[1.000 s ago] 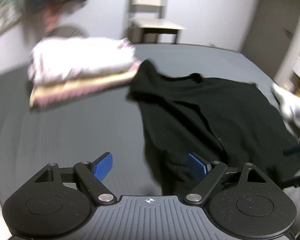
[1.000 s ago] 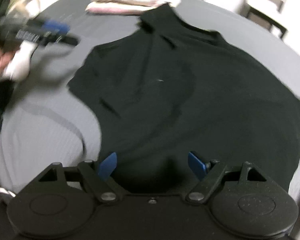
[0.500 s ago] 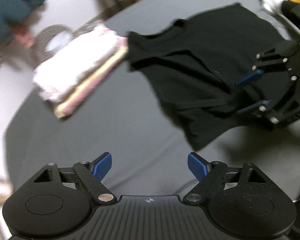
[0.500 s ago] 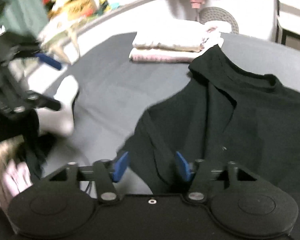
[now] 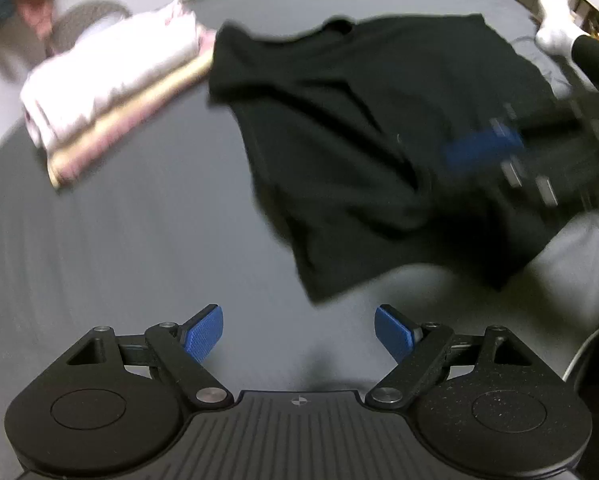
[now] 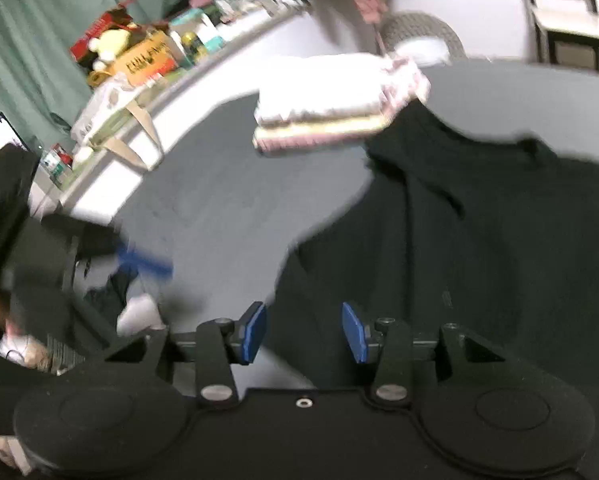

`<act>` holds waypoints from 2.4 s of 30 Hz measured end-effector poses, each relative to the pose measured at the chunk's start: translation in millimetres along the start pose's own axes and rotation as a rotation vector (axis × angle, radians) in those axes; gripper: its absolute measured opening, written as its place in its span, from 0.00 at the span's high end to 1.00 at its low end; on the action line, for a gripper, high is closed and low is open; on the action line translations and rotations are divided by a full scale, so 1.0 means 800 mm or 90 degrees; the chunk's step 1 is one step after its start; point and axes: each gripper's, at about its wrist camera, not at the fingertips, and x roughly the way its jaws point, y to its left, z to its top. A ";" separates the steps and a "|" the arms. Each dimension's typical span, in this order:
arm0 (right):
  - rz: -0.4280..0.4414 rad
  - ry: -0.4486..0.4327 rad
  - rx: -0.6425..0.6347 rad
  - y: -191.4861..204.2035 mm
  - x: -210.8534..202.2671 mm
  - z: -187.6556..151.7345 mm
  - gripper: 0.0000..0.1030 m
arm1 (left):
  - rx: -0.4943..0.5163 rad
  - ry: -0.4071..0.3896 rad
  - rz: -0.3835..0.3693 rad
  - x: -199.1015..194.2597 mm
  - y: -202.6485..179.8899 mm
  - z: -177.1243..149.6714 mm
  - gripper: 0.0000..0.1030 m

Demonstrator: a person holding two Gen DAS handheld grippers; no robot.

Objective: Fold clothes

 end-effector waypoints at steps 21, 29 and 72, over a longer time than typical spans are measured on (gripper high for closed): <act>0.197 0.202 0.072 -0.031 0.175 0.093 0.96 | -0.130 -0.148 -0.066 0.068 0.043 -0.033 0.19; 0.179 0.224 0.100 -0.051 0.219 0.078 0.95 | -0.257 -0.083 -0.108 0.108 0.068 -0.043 0.19; -0.414 0.056 -0.728 0.060 0.074 -0.214 0.92 | -0.399 -0.042 -0.190 0.111 0.093 -0.053 0.95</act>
